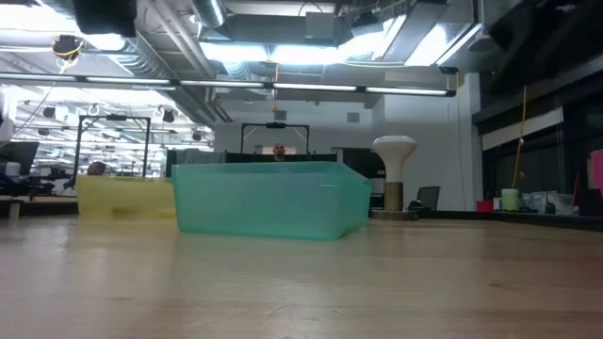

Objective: Pick & Place Markers
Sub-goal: Put the blue marker pen into the yellow bin

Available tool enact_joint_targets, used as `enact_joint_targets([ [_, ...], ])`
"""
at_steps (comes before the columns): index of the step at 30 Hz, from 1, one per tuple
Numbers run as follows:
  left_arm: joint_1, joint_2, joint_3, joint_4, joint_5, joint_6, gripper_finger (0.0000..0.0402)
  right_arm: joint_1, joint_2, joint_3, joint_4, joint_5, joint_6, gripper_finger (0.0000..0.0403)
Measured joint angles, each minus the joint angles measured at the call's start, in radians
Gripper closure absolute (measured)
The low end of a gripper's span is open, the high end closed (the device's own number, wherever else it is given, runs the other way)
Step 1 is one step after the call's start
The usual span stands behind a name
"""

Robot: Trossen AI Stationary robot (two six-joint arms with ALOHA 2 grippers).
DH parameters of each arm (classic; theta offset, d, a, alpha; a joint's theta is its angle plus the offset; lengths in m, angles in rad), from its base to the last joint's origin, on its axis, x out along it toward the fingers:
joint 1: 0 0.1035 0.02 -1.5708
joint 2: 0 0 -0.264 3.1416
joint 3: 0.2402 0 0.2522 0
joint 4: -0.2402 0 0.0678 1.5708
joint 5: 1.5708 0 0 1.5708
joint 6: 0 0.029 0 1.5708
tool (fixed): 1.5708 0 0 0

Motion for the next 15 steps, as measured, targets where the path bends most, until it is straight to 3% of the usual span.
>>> enact_joint_targets([
  [7,-0.081,0.0,0.0,-0.028,-0.089,0.122,0.0114,-0.031,0.0,0.0,0.133,-0.001,0.162,0.0194],
  [15,-0.179,0.003,-0.034,-0.184,-0.001,0.105,0.0114,-0.035,0.0,0.0,0.241,0.0,0.317,0.0194],
])
